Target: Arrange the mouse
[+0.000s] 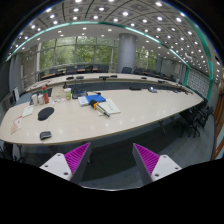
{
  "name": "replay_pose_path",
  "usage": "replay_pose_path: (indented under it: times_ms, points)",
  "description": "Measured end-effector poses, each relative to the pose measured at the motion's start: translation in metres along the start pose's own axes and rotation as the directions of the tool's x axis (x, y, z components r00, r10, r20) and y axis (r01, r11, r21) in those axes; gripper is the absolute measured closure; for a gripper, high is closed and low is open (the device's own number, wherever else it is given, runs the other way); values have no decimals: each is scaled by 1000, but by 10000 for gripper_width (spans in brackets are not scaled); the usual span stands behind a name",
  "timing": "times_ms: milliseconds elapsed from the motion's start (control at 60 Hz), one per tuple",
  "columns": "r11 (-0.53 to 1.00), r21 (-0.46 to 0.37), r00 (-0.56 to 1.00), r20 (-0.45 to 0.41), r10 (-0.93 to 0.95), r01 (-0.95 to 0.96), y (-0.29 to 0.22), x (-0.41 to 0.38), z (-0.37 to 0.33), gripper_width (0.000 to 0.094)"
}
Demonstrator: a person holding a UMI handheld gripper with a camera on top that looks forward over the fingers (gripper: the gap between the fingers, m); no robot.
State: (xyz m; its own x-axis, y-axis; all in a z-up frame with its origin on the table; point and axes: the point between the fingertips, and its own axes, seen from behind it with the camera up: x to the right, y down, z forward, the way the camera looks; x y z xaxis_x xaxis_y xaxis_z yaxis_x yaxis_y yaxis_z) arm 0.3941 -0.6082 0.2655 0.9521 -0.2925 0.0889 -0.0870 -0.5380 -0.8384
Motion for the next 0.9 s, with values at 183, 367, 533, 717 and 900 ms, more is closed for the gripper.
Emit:
replay_pose_path:
  times_ms: [183,367,533,717,900]
  points:
    - [998,-55,999,39,-22,24,22,-32,13,80]
    - [993,-98,992,111,-59,70,54,-109,47,85]
    - [986,-127,977,199,-79,105,83,-214,78,81]
    - [992,-76,959,271,-81,105,97,-339,128,80]
    - [994,-64,949,309,-61,85,106,-432,183,83]
